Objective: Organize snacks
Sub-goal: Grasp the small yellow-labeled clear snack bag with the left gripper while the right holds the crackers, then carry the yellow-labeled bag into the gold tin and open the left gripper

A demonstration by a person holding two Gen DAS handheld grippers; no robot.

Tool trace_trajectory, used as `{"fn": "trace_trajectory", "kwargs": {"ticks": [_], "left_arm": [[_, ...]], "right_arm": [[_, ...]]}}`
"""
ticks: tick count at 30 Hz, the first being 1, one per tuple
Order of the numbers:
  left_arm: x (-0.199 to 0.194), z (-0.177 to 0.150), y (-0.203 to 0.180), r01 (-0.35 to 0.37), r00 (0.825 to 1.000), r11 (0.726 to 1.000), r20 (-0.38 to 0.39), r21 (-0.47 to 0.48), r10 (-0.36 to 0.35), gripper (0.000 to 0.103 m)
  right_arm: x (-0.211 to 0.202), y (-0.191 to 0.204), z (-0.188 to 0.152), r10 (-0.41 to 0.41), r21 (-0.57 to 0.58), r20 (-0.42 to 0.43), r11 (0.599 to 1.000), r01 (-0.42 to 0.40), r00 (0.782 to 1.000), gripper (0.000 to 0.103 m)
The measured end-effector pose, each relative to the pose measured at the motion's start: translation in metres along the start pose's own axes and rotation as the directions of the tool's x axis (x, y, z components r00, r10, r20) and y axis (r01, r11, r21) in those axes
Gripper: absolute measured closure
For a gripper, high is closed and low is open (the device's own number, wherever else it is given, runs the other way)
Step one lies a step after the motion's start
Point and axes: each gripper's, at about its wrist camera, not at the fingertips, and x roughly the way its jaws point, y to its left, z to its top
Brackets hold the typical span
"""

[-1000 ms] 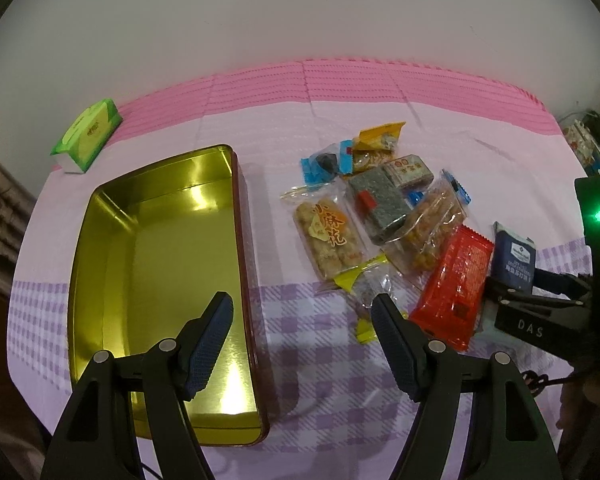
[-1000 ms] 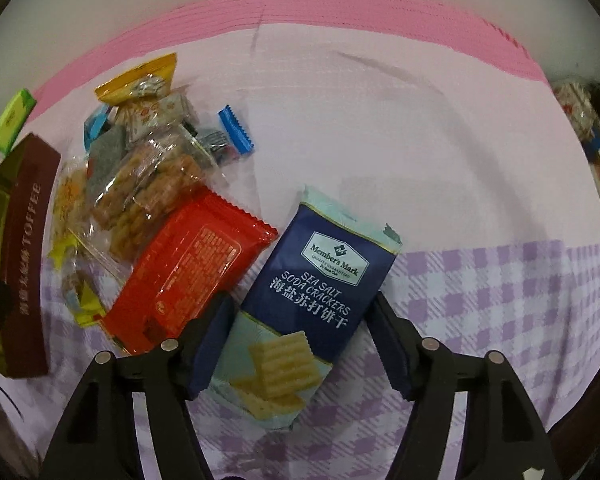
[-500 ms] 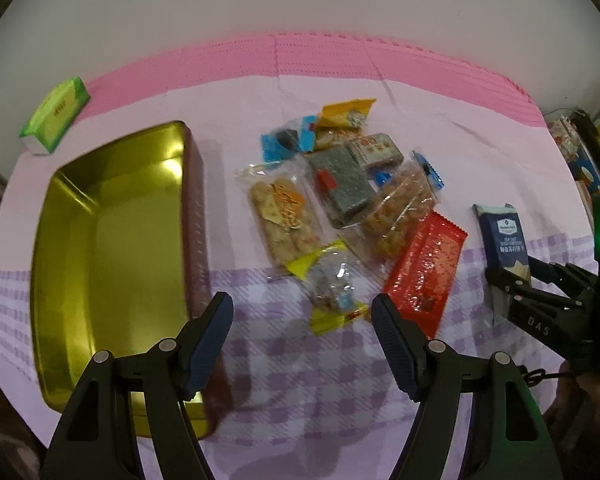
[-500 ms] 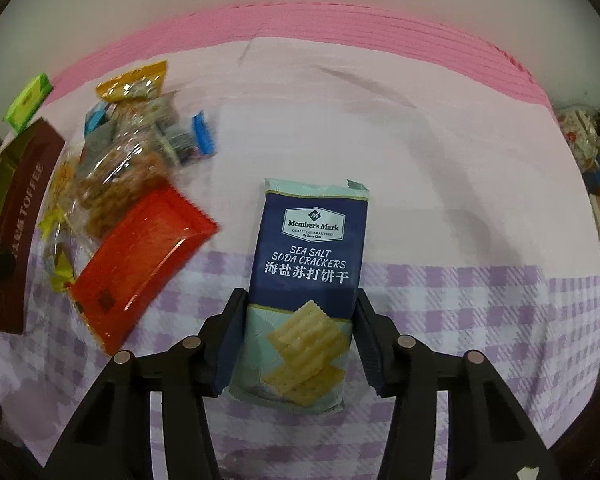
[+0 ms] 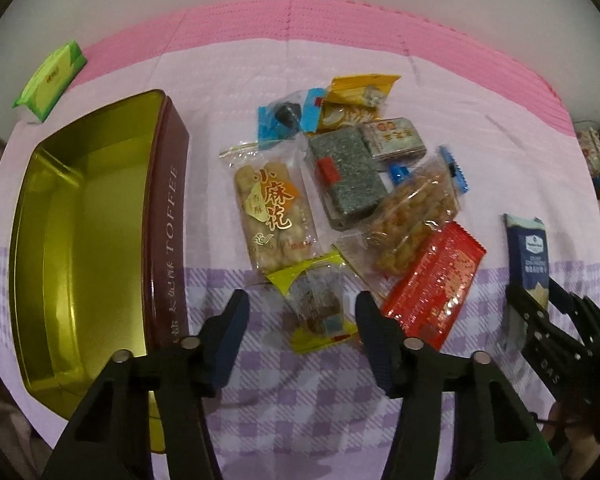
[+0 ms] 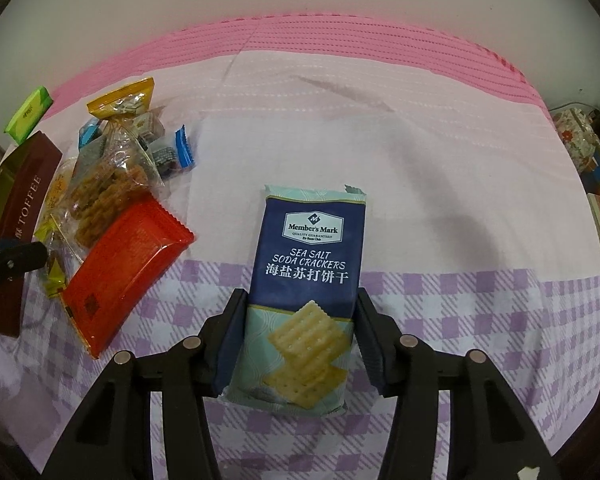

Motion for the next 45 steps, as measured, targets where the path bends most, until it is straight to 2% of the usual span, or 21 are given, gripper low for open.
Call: {"fn": "trace_trajectory", "kwargs": {"ticks": [7,17,29,36,40,45], "left_arm": [[0.016,0.004,-0.001,-0.001,0.999,1.0,-0.034,-0.022,0.0,0.057],[0.025,0.001,0.003,-0.002,1.0,1.0,-0.026,0.002,0.002,0.075],[0.003,-0.008,0.002,0.022,1.0,0.999,0.007,0.034,-0.023,0.076],[-0.028,0.002,0.02,0.015,0.997,0.999,0.077,0.033,-0.017,0.076],[-0.042,0.013,0.042,-0.02,0.992,1.0,0.124,0.016,0.017,0.076],[-0.05,0.032,0.082,-0.089,0.982,0.995,0.162,-0.038,0.094,0.076]], "right_arm": [[-0.004,0.003,0.002,0.006,0.003,-0.003,1.0,-0.006,1.0,0.052],[-0.004,0.002,0.002,0.005,0.003,-0.003,1.0,-0.005,1.0,0.052],[-0.003,0.004,0.002,-0.003,0.002,-0.001,1.0,0.003,1.0,0.052],[-0.003,0.004,0.001,-0.007,0.001,0.0,1.0,0.007,1.0,0.052],[-0.003,0.004,0.001,-0.007,0.001,0.0,1.0,0.007,1.0,0.052],[-0.003,0.004,0.001,-0.009,0.005,0.003,1.0,0.009,1.0,0.052]]}}
